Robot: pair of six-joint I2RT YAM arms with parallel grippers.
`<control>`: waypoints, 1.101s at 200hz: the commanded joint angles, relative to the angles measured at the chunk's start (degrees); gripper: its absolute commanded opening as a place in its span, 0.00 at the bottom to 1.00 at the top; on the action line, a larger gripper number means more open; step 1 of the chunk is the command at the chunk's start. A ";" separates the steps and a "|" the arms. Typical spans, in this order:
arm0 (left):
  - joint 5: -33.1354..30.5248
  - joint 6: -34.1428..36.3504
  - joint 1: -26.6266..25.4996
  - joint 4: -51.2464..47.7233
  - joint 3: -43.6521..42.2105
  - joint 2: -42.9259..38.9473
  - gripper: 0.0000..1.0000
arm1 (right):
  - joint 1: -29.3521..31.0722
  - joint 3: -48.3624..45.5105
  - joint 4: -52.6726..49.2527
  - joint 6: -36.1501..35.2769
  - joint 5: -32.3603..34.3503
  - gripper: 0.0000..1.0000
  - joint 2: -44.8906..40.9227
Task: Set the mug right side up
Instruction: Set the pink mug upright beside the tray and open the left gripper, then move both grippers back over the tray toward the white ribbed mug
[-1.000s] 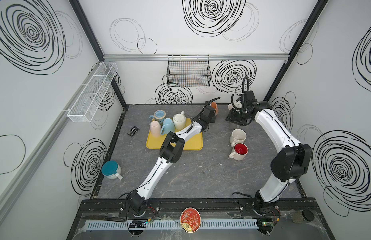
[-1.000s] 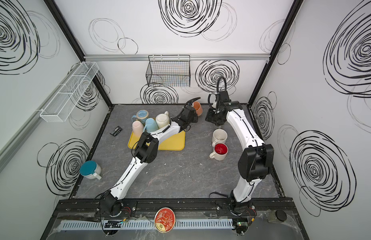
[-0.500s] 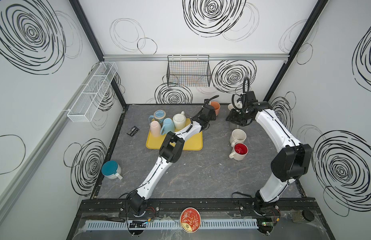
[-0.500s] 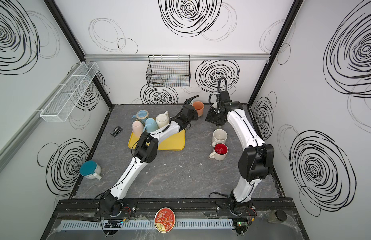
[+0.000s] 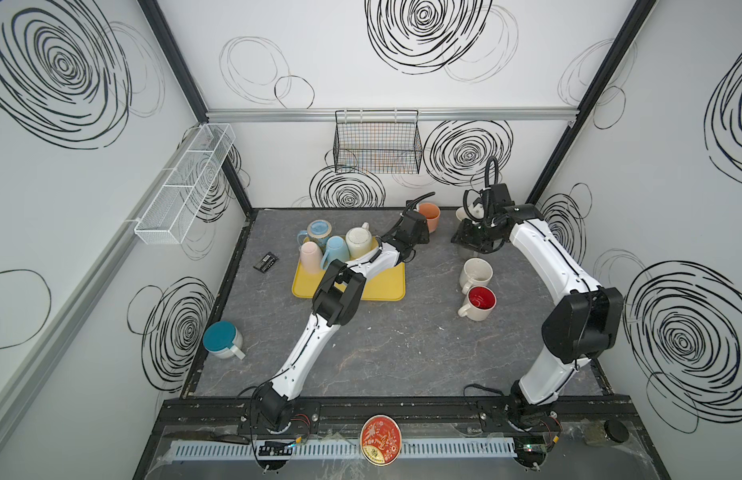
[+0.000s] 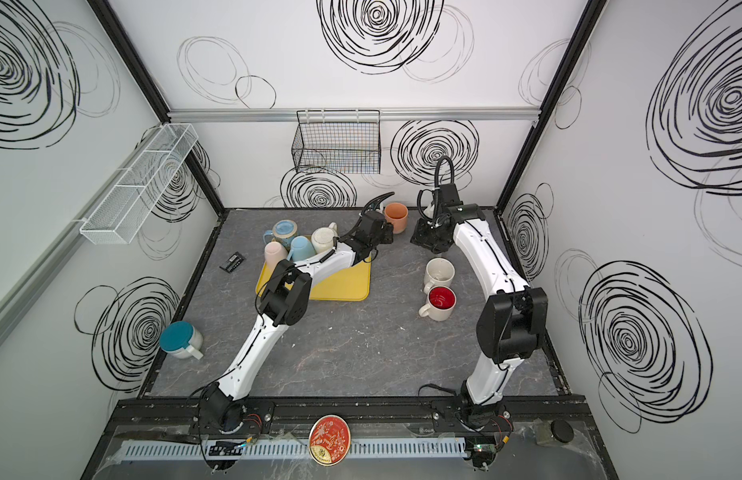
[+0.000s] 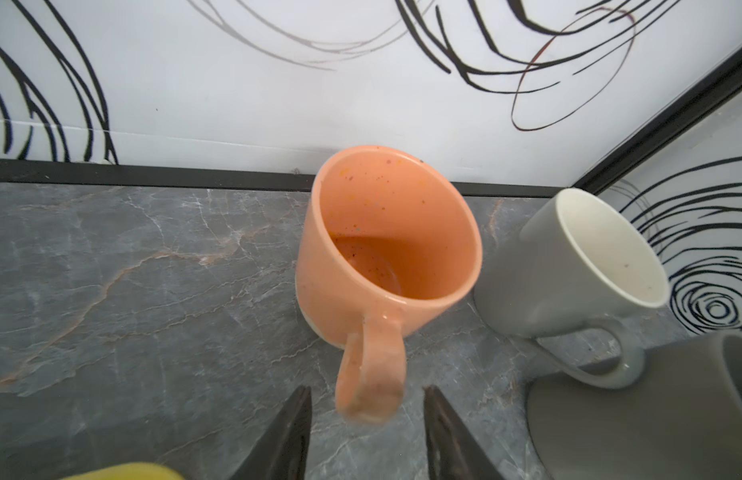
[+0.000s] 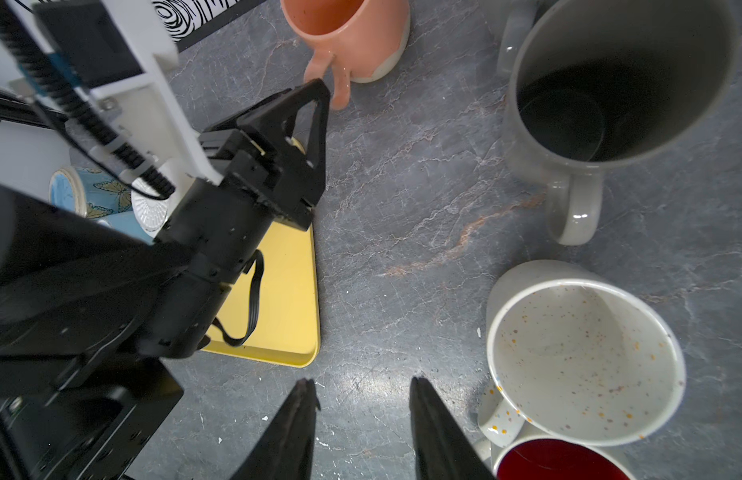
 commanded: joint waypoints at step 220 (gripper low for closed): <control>8.95 3.69 20.02 -17.25 -31.44 -33.69 0.56 | 24.09 6.19 6.51 6.56 0.71 0.44 13.42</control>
